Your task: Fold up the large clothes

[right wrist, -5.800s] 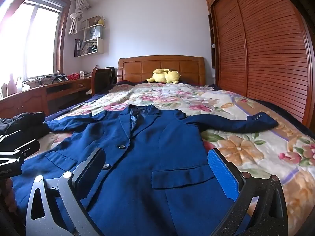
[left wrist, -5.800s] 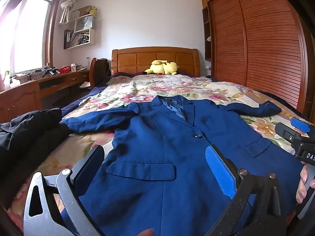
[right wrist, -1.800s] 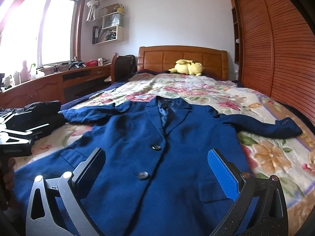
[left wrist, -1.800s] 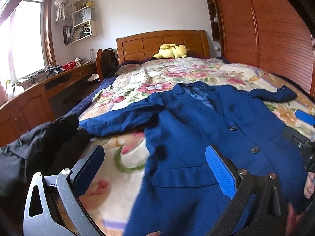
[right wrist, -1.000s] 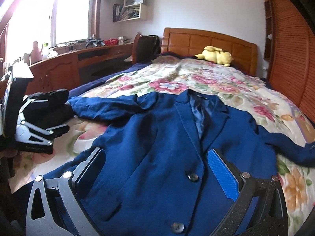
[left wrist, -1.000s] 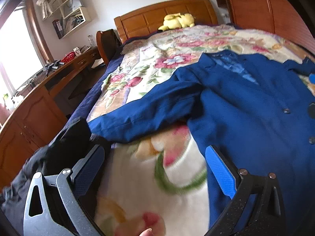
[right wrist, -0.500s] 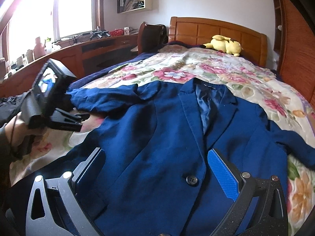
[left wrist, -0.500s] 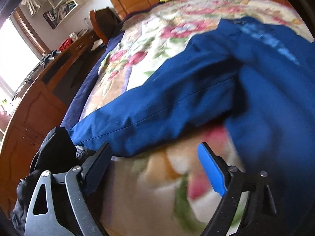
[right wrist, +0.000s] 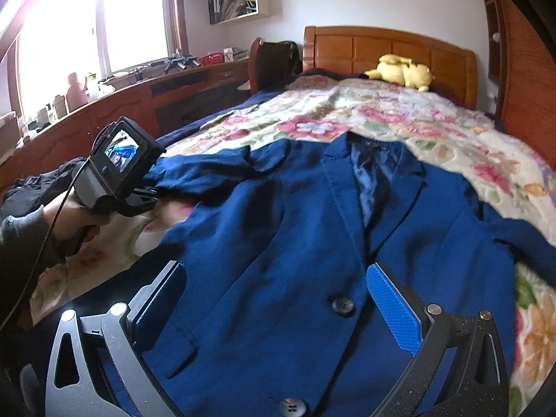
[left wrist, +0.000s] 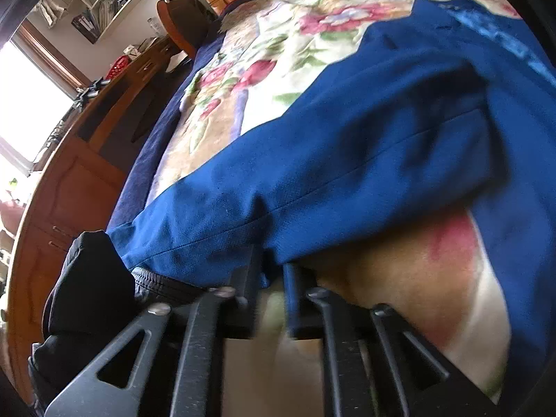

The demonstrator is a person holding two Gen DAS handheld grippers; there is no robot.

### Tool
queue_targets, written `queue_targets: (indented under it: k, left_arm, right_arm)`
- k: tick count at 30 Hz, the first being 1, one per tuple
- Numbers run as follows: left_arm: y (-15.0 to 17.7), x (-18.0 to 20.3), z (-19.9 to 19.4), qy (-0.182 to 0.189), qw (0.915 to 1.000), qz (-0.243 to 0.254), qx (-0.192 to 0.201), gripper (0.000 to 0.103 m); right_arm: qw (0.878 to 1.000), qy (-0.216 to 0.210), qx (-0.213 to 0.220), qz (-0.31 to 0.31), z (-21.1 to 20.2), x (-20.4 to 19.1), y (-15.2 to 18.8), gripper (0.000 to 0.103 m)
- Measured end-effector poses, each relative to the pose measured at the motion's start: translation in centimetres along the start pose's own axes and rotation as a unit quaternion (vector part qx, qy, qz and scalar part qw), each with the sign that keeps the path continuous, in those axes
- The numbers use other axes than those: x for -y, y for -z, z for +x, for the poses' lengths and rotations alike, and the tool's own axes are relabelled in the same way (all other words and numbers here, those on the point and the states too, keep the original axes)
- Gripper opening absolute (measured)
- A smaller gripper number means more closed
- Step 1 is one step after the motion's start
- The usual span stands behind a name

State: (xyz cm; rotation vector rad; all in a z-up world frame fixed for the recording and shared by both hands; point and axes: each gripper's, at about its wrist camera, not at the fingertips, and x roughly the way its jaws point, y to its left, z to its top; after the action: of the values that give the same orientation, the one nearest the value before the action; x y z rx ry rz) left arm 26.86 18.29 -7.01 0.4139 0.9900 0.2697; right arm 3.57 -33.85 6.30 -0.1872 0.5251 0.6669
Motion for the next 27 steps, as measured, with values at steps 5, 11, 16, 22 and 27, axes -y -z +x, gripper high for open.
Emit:
queue_targets:
  k: [5, 11, 16, 22, 27]
  left_arm:
    - [-0.9, -0.6, -2.2, -0.001, 0.9991, -0.012, 0.041, 0.002]
    - [-2.9, -0.8, -7.1, 0.013, 0.9934, -0.04, 0.107, 0.002]
    - [-4.3, 1.6, -10.1, 0.039, 0.9893, -0.025, 0.138, 0.002]
    - [-4.9, 5.7, -14.0, 0.087, 0.9823, 0.008, 0.166, 0.002]
    - [-3.2, 7.3, -15.5, 0.121, 0.9806, 0.004, 0.154, 0.013]
  right_arm:
    - [1.0, 0.011, 0.008, 0.004, -0.2, 0.7, 0.3, 0.103]
    - [1.0, 0.022, 0.012, 0.013, -0.3, 1.2, 0.3, 0.103]
    - [0.999, 0.025, 0.016, 0.024, -0.5, 1.5, 0.4, 0.103]
    - [0.999, 0.027, 0.018, 0.033, -0.7, 2.0, 0.5, 0.103]
    - [0.999, 0.026, 0.012, 0.036, -0.5, 1.9, 0.7, 0.103]
